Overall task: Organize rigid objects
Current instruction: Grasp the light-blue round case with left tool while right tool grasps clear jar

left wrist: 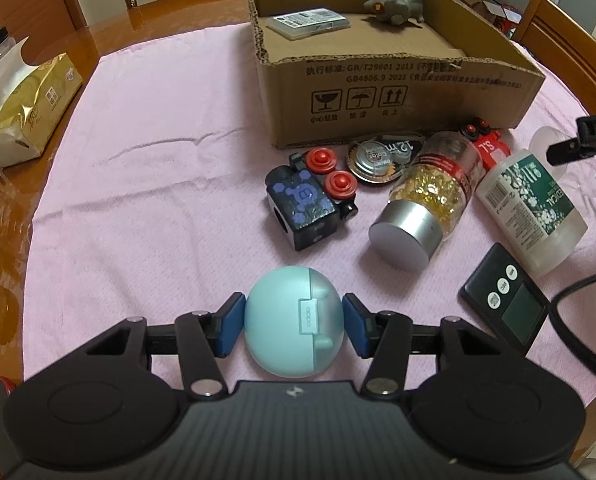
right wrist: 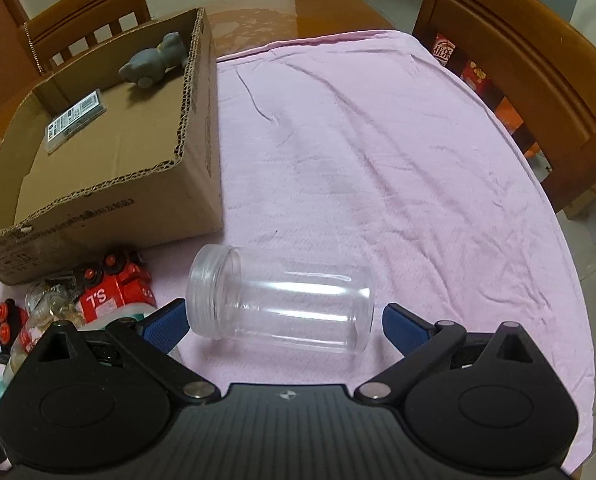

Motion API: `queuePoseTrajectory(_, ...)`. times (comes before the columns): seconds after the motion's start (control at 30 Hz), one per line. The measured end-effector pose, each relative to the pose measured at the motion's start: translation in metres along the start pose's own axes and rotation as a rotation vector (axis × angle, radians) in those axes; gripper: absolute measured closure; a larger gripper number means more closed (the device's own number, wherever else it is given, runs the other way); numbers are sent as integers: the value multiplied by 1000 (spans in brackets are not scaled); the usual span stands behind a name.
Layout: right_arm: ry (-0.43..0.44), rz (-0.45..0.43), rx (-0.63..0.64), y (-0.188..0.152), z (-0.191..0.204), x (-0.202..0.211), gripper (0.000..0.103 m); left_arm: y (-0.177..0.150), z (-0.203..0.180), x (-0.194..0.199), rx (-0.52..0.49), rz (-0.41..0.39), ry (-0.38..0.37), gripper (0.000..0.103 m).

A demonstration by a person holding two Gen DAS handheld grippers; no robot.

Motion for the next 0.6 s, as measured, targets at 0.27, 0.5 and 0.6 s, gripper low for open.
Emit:
queuePoseTrajectory(0.27, -36, -25, 51, 5, 13, -5, 0, -1, 3, 1, 18, 15, -14, 49)
queuePoseTrajectory(0.5, -63, -34, 96, 6, 16, -5, 7, 0, 7, 2, 56, 29, -26, 50)
queuePoseTrajectory(0.6, -60, -42, 111, 5, 18, -5, 7, 3, 6, 1, 70, 39, -21, 51)
Point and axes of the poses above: each gripper's, at about its wrist camera, not at the fingertips, and x roughly against the way its jaws point, z to its left, y to its top, the point moved 1 cm from there along -x, roughly the way its jaws point, and after that the axes turned 9 degrees about -y, right-handed, at the moved point
